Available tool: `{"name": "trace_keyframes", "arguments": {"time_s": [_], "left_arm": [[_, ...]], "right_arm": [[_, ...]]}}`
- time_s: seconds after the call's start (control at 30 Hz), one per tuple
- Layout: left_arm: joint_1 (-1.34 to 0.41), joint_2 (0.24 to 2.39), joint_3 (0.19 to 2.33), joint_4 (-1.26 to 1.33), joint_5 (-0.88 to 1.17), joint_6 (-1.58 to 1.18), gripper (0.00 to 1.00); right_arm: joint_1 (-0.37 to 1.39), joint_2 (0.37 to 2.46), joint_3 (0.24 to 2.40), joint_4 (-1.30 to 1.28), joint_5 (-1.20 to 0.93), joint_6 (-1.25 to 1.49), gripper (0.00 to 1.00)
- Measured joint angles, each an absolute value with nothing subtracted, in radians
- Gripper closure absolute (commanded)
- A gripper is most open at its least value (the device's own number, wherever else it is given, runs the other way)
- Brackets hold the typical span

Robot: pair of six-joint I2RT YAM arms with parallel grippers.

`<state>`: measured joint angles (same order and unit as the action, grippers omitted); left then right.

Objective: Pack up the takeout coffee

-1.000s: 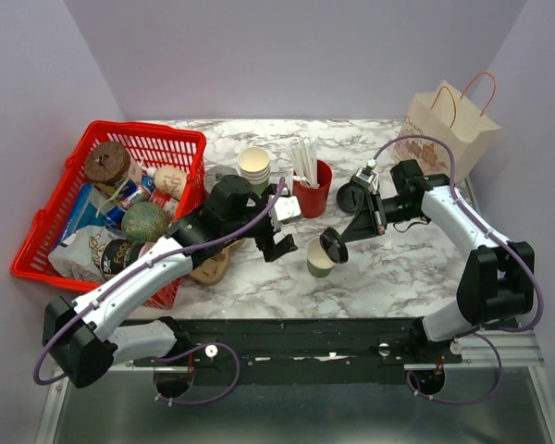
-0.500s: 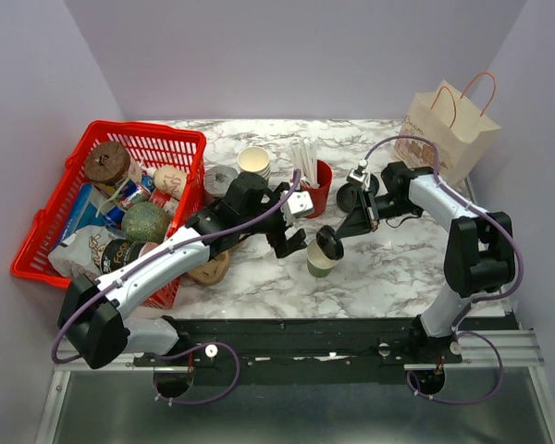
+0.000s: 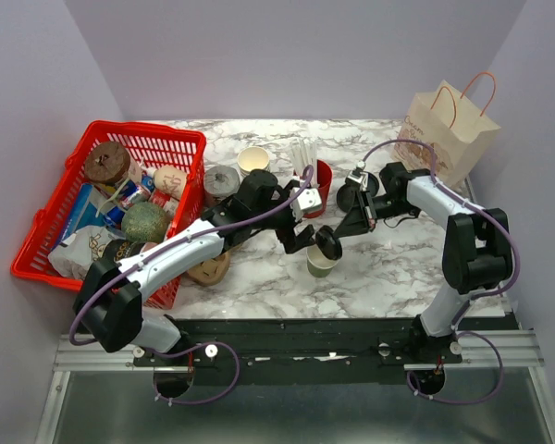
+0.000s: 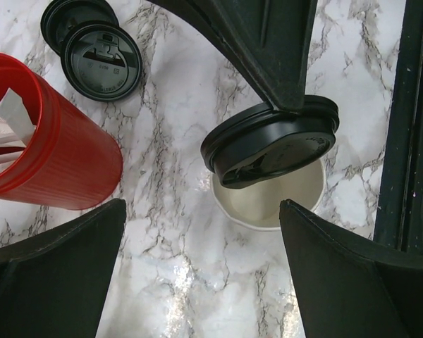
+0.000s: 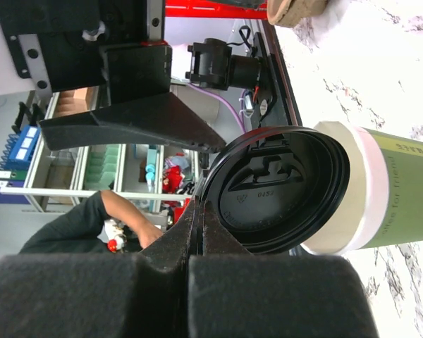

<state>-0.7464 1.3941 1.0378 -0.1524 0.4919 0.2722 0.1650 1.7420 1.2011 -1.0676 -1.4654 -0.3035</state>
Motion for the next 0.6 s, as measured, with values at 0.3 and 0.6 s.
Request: {"name": "trace_keyframes", "arguments": {"time_s": [0.3,0.6], "left_arm": [[-0.751,1.432,1.061,-0.140,0.525,0.304,0.03],[-0.769,1.475,1.073,-0.136,0.537,0.331,0.04]], "right_arm": [[0.165,1.763,1.197,-1.011,-1.468,-0.242,0.96],[0.165,1.782,1.198,-0.977,-1.461,-0.197,0.91]]}}
